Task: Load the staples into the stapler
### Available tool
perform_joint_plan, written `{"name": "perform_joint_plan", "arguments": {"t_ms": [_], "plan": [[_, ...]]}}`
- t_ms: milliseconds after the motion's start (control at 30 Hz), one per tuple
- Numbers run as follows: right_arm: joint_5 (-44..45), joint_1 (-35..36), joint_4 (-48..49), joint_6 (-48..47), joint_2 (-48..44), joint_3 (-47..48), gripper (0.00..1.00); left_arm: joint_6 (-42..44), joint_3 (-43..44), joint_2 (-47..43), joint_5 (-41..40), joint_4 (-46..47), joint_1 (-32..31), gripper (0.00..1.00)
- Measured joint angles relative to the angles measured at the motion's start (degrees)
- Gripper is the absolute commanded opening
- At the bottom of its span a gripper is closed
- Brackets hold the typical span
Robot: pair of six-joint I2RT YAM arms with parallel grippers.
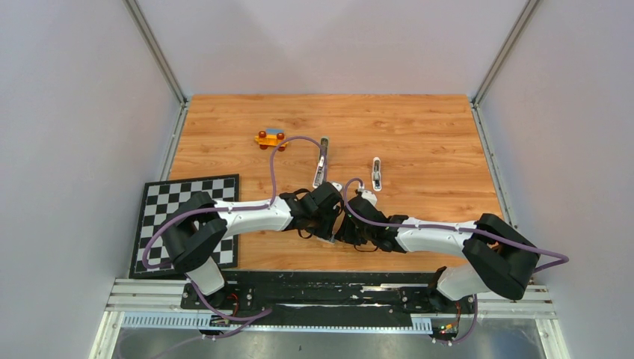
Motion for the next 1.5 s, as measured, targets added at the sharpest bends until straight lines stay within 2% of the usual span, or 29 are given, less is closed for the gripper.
{"name": "perform_joint_plan", "arguments": {"t_ms": [1500], "plan": [[0.0, 0.0, -0.1, -0.1, 0.0, 0.1, 0.17, 1.2, 1.0, 1.1, -5.0, -1.0, -2.4, 0.36]]}}
